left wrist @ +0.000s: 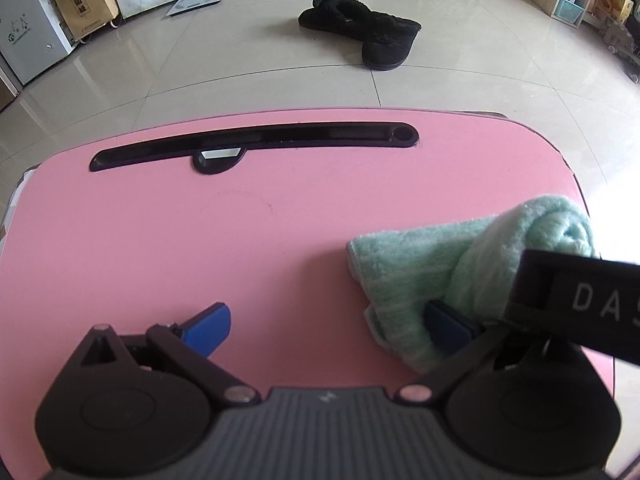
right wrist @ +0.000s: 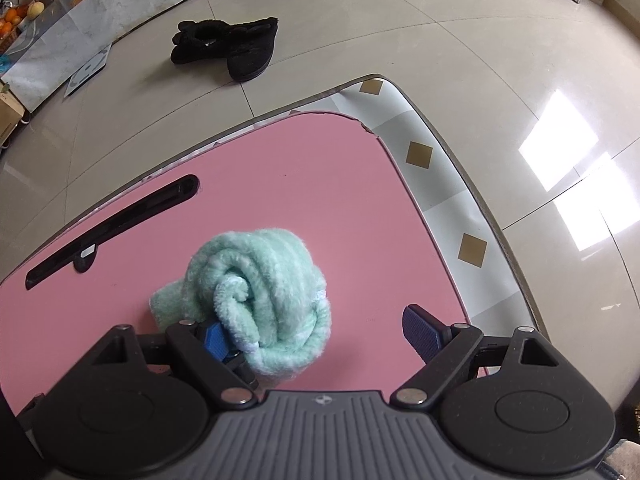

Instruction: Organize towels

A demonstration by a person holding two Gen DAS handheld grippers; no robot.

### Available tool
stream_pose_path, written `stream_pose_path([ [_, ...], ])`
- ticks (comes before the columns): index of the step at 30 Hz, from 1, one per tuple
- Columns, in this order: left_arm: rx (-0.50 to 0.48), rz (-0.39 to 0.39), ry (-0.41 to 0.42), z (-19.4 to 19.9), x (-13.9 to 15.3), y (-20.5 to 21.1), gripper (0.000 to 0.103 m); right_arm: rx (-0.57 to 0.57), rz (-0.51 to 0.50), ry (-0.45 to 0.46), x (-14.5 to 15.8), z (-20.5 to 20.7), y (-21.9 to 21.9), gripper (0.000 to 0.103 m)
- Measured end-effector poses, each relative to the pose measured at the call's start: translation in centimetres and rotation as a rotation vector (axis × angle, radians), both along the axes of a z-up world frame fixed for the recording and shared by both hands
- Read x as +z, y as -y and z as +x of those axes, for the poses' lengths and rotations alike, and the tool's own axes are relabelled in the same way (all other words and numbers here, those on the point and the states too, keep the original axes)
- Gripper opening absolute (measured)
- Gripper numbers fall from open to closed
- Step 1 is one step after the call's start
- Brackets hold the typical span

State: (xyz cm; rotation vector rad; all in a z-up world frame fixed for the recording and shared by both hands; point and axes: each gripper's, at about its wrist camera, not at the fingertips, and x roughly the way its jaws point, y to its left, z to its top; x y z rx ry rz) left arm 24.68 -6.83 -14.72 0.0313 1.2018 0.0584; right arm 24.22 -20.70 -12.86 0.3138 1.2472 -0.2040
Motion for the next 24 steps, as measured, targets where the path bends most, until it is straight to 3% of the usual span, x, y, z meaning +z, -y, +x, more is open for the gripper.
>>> stream_pose_path([
  [24,0.025,-0.012,-0.012,0.1,0.1,-4.2,0.103,0.069,0.025,-0.009,-0.4,0.9,-3.8,0.086],
])
